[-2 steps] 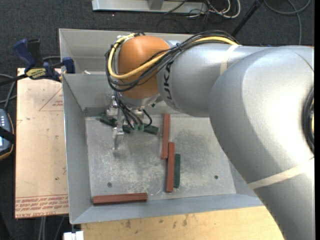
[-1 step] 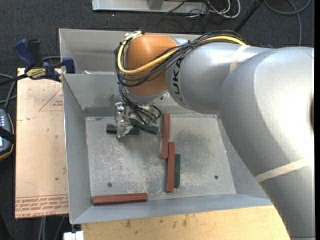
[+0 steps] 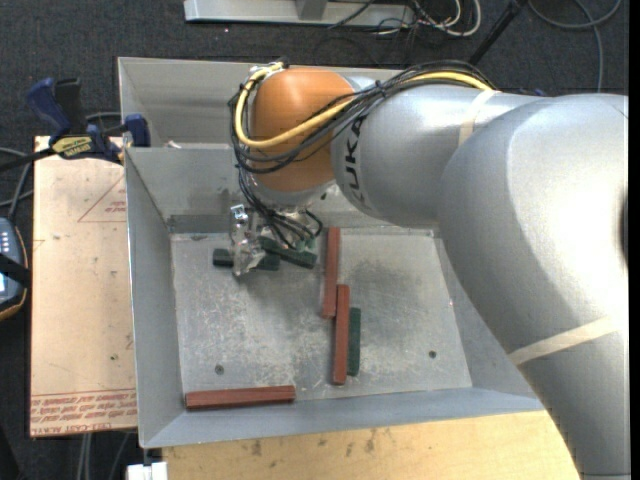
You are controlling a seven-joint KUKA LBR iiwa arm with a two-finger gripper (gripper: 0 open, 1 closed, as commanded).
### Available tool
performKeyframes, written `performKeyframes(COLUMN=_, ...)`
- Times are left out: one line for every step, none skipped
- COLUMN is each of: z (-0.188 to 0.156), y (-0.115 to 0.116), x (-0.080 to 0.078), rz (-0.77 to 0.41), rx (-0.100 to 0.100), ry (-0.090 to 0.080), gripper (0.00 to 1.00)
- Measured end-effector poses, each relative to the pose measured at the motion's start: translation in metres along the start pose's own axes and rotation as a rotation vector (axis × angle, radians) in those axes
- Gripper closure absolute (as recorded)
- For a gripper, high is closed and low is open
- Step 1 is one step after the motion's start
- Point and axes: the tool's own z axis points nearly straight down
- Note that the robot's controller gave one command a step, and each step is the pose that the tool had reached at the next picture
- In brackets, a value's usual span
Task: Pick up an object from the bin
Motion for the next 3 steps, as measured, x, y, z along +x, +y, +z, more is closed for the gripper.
performKeyframes(z=-0.027, y=0.0, x=0.011, rz=0.009, rx=0.002, ry=0.024, gripper=1.0)
performKeyframes(z=-0.071, y=0.008, x=-0.003, rz=0.011, rx=0.002, ry=0.025, gripper=0.0)
performKeyframes(z=-0.071, y=0.008, x=-0.003, rz=0.011, rx=0.002, ry=0.025, gripper=0.0)
